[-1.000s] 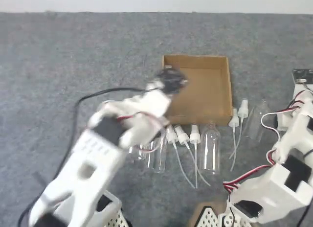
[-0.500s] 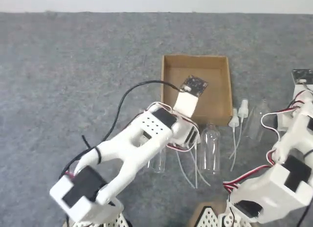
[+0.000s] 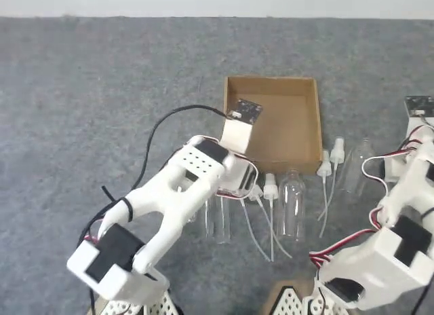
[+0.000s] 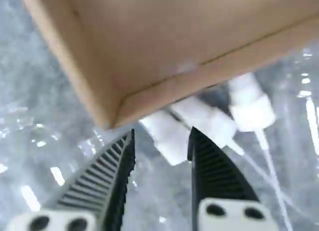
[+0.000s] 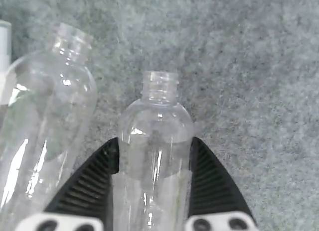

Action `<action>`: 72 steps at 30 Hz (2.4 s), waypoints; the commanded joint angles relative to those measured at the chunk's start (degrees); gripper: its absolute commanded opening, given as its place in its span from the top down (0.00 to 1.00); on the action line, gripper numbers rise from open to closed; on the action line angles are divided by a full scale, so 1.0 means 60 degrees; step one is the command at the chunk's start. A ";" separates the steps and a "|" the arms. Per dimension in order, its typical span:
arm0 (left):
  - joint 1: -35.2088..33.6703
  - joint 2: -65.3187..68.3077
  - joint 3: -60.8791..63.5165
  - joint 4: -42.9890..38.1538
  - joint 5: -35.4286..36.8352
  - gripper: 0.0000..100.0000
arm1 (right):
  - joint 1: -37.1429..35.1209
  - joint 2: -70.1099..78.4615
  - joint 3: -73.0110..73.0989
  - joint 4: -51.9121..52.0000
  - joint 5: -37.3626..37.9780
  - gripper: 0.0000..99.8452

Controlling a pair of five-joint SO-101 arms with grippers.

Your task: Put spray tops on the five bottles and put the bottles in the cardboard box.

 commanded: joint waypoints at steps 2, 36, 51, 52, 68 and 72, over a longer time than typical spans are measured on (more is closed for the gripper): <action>-0.0176 -0.0498 -0.0242 0.0147 -0.0147 0.84 | 0.0110 0.0022 0.0161 0.0227 0.0117 0.99; -0.0132 0.1026 -0.0227 -0.0571 -0.1011 0.96 | 0.0081 -0.0066 0.0190 0.0491 0.0132 0.99; -0.0190 0.0630 -0.3319 0.1626 -0.1802 0.99 | 0.0037 -0.0095 -0.0015 0.0505 0.0132 0.99; -0.0190 0.0366 -0.3333 0.1641 -0.1802 0.99 | 0.0066 -0.0095 -0.0059 0.0505 0.0117 0.99; -0.2168 -0.4557 -0.0755 0.1612 -0.2051 0.99 | 0.0051 -0.0916 -0.0308 0.1179 0.0117 0.83; -0.2579 -0.5553 0.0242 0.1040 -0.2051 0.99 | -0.0066 -0.1004 -0.0469 0.1179 0.0073 0.80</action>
